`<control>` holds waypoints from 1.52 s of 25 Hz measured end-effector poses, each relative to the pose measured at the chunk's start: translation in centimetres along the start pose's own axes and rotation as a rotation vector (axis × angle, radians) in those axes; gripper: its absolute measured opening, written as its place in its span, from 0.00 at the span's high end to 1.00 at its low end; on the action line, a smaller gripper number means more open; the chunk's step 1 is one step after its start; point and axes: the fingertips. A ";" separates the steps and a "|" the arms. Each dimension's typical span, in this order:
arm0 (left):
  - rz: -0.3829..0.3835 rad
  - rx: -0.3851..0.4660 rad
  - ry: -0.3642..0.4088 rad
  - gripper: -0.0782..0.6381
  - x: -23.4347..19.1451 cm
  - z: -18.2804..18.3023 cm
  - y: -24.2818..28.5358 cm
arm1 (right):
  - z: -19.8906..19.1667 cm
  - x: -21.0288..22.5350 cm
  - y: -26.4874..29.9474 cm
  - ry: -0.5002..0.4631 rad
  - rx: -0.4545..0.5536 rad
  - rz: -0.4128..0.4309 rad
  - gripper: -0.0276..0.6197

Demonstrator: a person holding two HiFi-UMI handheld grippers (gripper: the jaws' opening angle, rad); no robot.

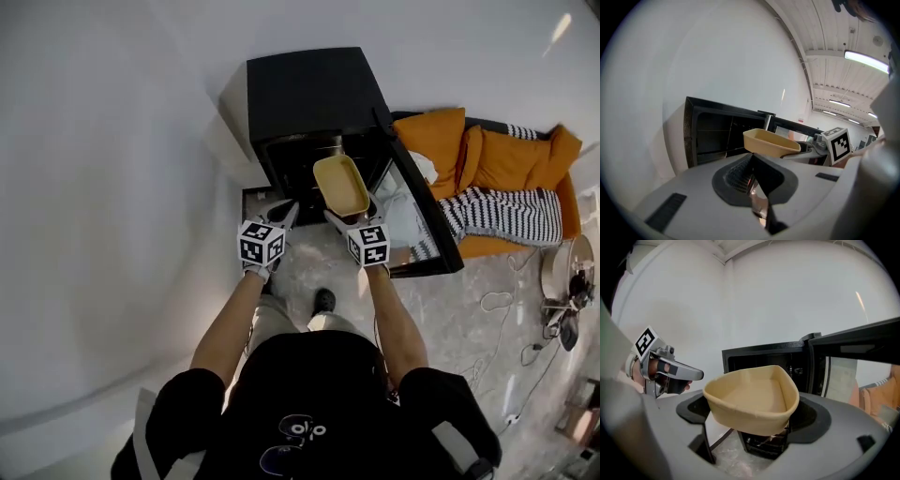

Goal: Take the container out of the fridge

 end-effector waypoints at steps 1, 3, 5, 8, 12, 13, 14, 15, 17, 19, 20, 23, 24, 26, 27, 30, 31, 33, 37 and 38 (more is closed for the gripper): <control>0.012 0.012 0.000 0.89 0.3 0.1 -0.7 | 0.3 -0.3 -0.5 -0.003 0.005 0.007 0.16; 0.034 0.035 -0.001 0.89 1.0 0.3 -2.1 | 1.0 -1.0 -1.5 -0.016 0.013 0.026 0.16; 0.065 0.058 -0.006 0.89 1.2 0.4 -3.7 | 1.5 -2.2 -2.3 -0.036 0.016 0.052 0.16; 0.125 0.092 -0.001 0.89 1.4 1.4 -6.2 | 2.5 -3.8 -3.6 -0.043 0.014 0.092 0.16; 0.185 0.134 0.013 0.89 2.2 3.3 -10.3 | 4.6 -6.2 -5.7 -0.046 0.029 0.145 0.16; 0.198 0.148 0.018 0.89 2.5 3.7 -11.6 | 5.2 -7.0 -6.3 -0.055 0.036 0.161 0.16; 0.210 0.163 0.023 0.89 2.9 4.0 -12.9 | 5.8 -7.9 -6.9 -0.065 0.043 0.178 0.16; 0.222 0.180 0.023 0.89 3.2 4.1 -14.3 | 6.3 -8.8 -7.5 -0.077 0.048 0.194 0.16; 0.252 0.215 0.009 0.89 3.8 4.1 -17.2 | 7.2 -10.9 -8.6 -0.106 0.053 0.231 0.16; 0.289 0.246 -0.010 0.89 4.3 3.6 -20.1 | 7.7 -13.1 -9.6 -0.138 0.052 0.272 0.16; 0.309 0.259 -0.019 0.89 4.5 3.2 -21.5 | 7.8 -14.2 -10.0 -0.150 0.050 0.295 0.16; 0.376 0.282 -0.050 0.89 5.3 1.3 -25.4 | 7.8 -16.9 -11.6 -0.180 0.045 0.357 0.16; 0.397 0.290 -0.064 0.89 5.8 0.6 -26.6 | 7.7 -17.8 -12.4 -0.188 0.044 0.377 0.16; 0.436 0.306 -0.087 0.89 6.9 -0.8 -28.8 | 7.2 -19.3 -13.9 -0.202 0.041 0.413 0.16; 0.454 0.312 -0.095 0.89 7.4 -1.6 -29.7 | 6.8 -20.0 -14.5 -0.208 0.039 0.431 0.16; 0.506 0.327 -0.116 0.89 9.1 -3.7 -32.1 | 5.6 -21.8 -16.3 -0.231 0.029 0.480 0.16; 0.520 0.331 -0.122 0.89 9.7 -4.2 -32.8 | 5.2 -22.3 -16.9 -0.239 0.025 0.494 0.16; 0.546 0.340 -0.133 0.89 10.9 -5.2 -34.0 | 4.5 -23.1 -18.1 -0.249 0.018 0.517 0.16; 0.583 0.353 -0.152 0.89 13.7 -6.6 -36.2 | 3.9 -24.6 -20.6 -0.249 0.010 0.565 0.16; 0.589 0.358 -0.155 0.89 14.4 -6.9 -36.5 | 3.8 -24.8 -21.1 -0.258 0.009 0.577 0.16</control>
Point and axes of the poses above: the fingertips, and each gripper's own axes: y forward along the fingers, x to its right, z out of its top, and after that the axes turned 4 degrees about -x, right-handed
